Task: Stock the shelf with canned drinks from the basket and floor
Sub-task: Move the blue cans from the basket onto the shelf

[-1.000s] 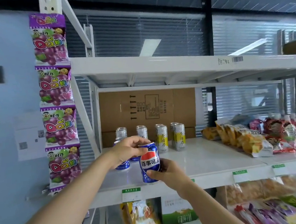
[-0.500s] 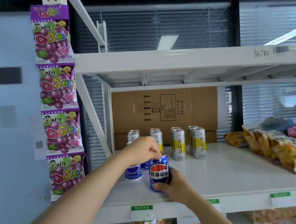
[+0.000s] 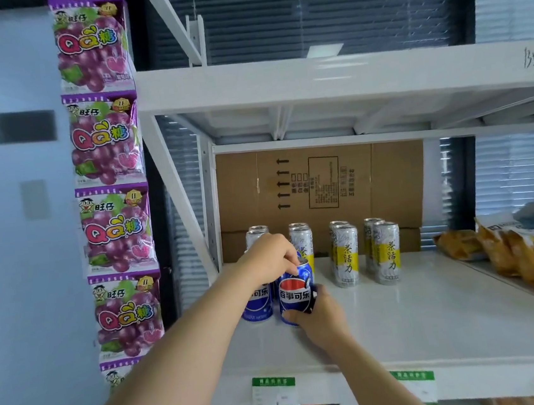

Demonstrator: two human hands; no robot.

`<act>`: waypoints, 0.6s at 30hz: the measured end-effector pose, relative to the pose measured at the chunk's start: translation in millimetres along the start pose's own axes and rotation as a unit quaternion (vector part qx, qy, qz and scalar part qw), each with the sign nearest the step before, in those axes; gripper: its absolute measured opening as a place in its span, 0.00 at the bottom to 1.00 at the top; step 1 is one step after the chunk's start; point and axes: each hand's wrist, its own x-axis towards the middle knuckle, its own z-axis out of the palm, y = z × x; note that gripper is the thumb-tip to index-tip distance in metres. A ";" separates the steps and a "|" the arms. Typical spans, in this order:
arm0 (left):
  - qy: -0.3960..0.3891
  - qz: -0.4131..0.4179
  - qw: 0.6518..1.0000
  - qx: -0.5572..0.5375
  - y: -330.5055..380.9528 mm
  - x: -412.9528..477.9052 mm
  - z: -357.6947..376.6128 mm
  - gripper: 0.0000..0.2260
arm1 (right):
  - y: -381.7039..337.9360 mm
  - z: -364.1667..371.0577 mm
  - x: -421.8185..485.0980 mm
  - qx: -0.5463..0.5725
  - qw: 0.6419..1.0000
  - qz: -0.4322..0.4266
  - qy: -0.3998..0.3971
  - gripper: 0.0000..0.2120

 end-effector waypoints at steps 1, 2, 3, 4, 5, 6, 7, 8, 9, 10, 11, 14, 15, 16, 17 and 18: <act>0.000 0.000 1.000 0.003 -2.0 2.2 0.7 0.08 | 0.7 1.0 1.4 0.000 1.000 0.006 0.004 0.32; -0.001 0.000 1.000 0.007 -4.0 4.5 1.4 0.08 | 2.1 2.2 3.6 0.001 1.000 0.012 0.010 0.31; -0.002 0.001 1.000 0.012 -5.6 7.1 1.9 0.08 | 2.9 2.6 4.9 0.004 1.000 0.017 0.014 0.29; -0.003 0.002 1.000 0.017 -6.8 9.9 2.4 0.08 | 4.9 2.9 7.2 0.011 1.000 0.020 0.017 0.26; -0.005 0.004 1.000 0.022 -7.6 11.9 2.4 0.08 | 7.0 3.3 9.3 0.020 0.999 0.019 0.017 0.24; -0.006 0.004 1.000 0.027 -8.7 13.6 2.0 0.08 | 8.1 3.0 10.4 0.027 0.999 0.016 0.015 0.21; -0.008 0.005 0.999 0.030 -10.3 15.3 2.0 0.07 | 9.3 3.4 11.3 0.027 0.999 0.012 0.012 0.20; -0.010 0.004 0.999 0.033 -12.0 16.5 1.5 0.07 | 11.1 4.8 12.7 0.021 1.000 0.007 0.012 0.19; -0.012 0.004 0.999 0.034 -13.9 17.1 0.8 0.07 | 11.4 5.8 13.3 0.011 1.000 0.001 0.012 0.19; -0.014 0.003 0.999 0.032 -16.1 17.6 0.2 0.07 | 11.7 6.8 14.0 0.004 1.000 -0.003 0.013 0.19; -0.014 0.004 1.000 0.027 -18.1 17.9 -0.5 0.08 | 12.5 7.8 14.8 0.002 1.000 -0.003 0.013 0.19; -0.010 0.006 1.000 0.009 -22.3 17.6 -0.5 0.08 | 13.4 9.2 15.3 -0.011 1.000 -0.001 0.016 0.19; -0.007 0.006 1.000 0.004 -23.2 17.5 -0.1 0.08 | 13.2 9.2 15.1 -0.015 1.000 -0.002 0.017 0.19; -0.004 0.005 1.000 -0.003 -24.1 17.2 0.4 0.08 | 12.5 8.4 14.6 -0.018 1.000 -0.005 0.016 0.19; -0.001 0.003 1.000 -0.014 -25.5 17.2 1.2 0.08 | 12.7 8.0 14.6 -0.020 1.000 -0.006 0.015 0.19; 0.003 -0.002 1.000 -0.026 -27.3 16.8 2.2 0.08 | 12.7 7.5 14.5 -0.021 1.000 -0.004 0.013 0.19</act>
